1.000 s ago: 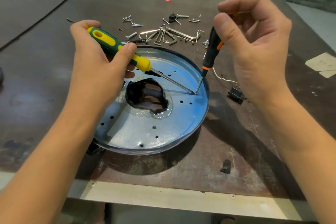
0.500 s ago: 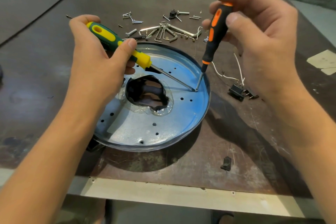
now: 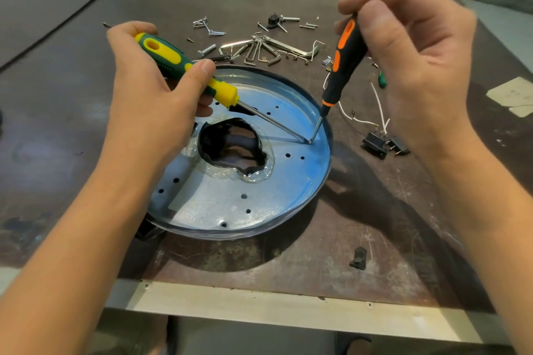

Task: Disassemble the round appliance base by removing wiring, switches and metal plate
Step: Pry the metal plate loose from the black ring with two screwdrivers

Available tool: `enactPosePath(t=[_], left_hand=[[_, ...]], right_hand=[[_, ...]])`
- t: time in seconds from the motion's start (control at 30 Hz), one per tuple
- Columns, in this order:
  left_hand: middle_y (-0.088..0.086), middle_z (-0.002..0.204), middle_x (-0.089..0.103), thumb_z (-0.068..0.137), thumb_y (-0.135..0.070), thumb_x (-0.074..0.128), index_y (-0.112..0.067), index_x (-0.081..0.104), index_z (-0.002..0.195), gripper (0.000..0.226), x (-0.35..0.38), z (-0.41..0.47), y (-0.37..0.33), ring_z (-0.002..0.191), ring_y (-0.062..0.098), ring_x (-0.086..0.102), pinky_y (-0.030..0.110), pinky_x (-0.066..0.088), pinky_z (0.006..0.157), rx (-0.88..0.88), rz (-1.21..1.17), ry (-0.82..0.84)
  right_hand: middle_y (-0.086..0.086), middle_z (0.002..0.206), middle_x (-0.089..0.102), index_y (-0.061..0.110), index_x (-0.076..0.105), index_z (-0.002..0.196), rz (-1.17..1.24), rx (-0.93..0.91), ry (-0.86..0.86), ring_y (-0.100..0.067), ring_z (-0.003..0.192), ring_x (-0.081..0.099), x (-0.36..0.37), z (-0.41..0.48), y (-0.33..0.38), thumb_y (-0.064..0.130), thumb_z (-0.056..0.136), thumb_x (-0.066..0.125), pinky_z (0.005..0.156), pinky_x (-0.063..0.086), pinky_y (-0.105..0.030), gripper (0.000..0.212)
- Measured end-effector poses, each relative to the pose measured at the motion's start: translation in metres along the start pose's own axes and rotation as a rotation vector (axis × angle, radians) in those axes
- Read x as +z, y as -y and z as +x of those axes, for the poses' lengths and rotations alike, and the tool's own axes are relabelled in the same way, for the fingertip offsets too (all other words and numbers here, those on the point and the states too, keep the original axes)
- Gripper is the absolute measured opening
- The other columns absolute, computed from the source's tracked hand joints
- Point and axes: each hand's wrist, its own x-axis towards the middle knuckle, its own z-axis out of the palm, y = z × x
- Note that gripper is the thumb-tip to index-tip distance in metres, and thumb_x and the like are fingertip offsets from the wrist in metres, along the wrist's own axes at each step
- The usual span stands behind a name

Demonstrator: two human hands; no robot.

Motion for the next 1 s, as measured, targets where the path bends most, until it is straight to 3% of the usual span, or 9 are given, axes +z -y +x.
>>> enactPosePath(t=[0.1,0.27,0.4,0.5,0.63,0.77,0.83,0.97,1.0], left_hand=[[0.004,0.099,0.058,0.097,-0.02,0.065,-0.02,0.029,0.124,0.045,0.0,0.0,0.0,0.071,0.019,0.072,0.029,0.062,0.066,-0.001,0.0,0.004],[0.002,0.098,0.06,0.097,-0.019,0.065,-0.02,0.029,0.124,0.045,0.001,-0.001,0.0,0.072,0.015,0.072,0.026,0.061,0.067,0.003,-0.012,0.001],[0.006,0.101,0.06,0.098,-0.02,0.065,-0.021,0.029,0.125,0.045,-0.001,0.0,0.001,0.072,0.014,0.072,0.026,0.061,0.067,0.002,-0.006,0.004],[0.004,0.099,0.06,0.097,-0.02,0.065,-0.02,0.029,0.125,0.045,-0.001,0.0,0.001,0.072,0.014,0.072,0.027,0.061,0.067,0.005,-0.008,0.008],[0.003,0.1,0.062,0.097,-0.021,0.066,-0.022,0.03,0.123,0.045,-0.001,-0.001,0.003,0.074,0.015,0.073,0.031,0.062,0.068,-0.003,0.001,0.004],[0.014,0.109,0.062,0.096,-0.023,0.067,-0.023,0.03,0.123,0.045,-0.001,0.0,0.002,0.075,0.016,0.073,0.034,0.063,0.068,-0.009,0.011,-0.002],[0.018,0.111,0.061,0.096,-0.023,0.067,-0.022,0.03,0.123,0.045,-0.001,-0.001,0.001,0.075,0.017,0.073,0.034,0.062,0.068,-0.003,0.027,-0.003],[0.018,0.111,0.062,0.097,-0.024,0.066,-0.022,0.03,0.123,0.045,-0.001,-0.002,0.0,0.075,0.016,0.072,0.033,0.062,0.067,-0.002,0.039,-0.007],[0.017,0.109,0.062,0.097,-0.024,0.066,-0.022,0.03,0.123,0.045,-0.001,-0.002,0.0,0.075,0.016,0.072,0.031,0.062,0.067,-0.001,0.044,-0.01]], right_hand=[[-0.005,0.105,0.064,0.007,0.062,0.121,-0.074,-0.031,-0.009,-0.006,0.085,0.063,0.0,0.002,0.0,0.01,0.099,0.066,0.073,0.052,-0.027,0.022],[-0.014,0.108,0.07,0.005,0.061,0.125,0.038,0.07,-0.038,-0.029,0.099,0.072,-0.002,0.002,-0.002,-0.003,0.1,0.047,0.086,0.059,-0.041,0.029],[-0.012,0.102,0.069,0.009,0.062,0.117,-0.011,0.031,-0.038,-0.039,0.093,0.068,0.002,0.001,-0.003,0.007,0.1,0.064,0.078,0.057,-0.052,0.018],[-0.018,0.107,0.069,0.003,0.055,0.123,0.05,0.082,-0.018,-0.03,0.09,0.07,0.001,0.001,-0.004,-0.001,0.101,0.051,0.081,0.058,-0.043,0.022],[-0.022,0.121,0.065,0.004,0.054,0.116,0.062,0.152,-0.047,-0.032,0.1,0.066,0.006,-0.002,-0.002,0.001,0.103,0.037,0.084,0.052,-0.036,0.021],[-0.012,0.108,0.058,0.011,0.063,0.114,-0.096,0.083,-0.07,-0.005,0.088,0.055,0.011,-0.002,0.002,0.013,0.105,0.055,0.075,0.046,-0.022,0.012],[-0.007,0.102,0.061,0.01,0.064,0.117,-0.109,0.068,-0.083,-0.002,0.086,0.056,0.008,-0.001,0.0,0.01,0.1,0.063,0.076,0.048,-0.022,0.016],[-0.012,0.1,0.064,0.002,0.06,0.122,0.066,0.089,-0.071,-0.026,0.09,0.064,0.004,0.0,-0.003,-0.006,0.098,0.046,0.085,0.056,-0.042,0.029],[-0.013,0.1,0.064,0.002,0.06,0.121,0.093,0.083,-0.075,-0.028,0.09,0.063,0.004,0.0,-0.003,-0.006,0.099,0.043,0.083,0.055,-0.041,0.029]])
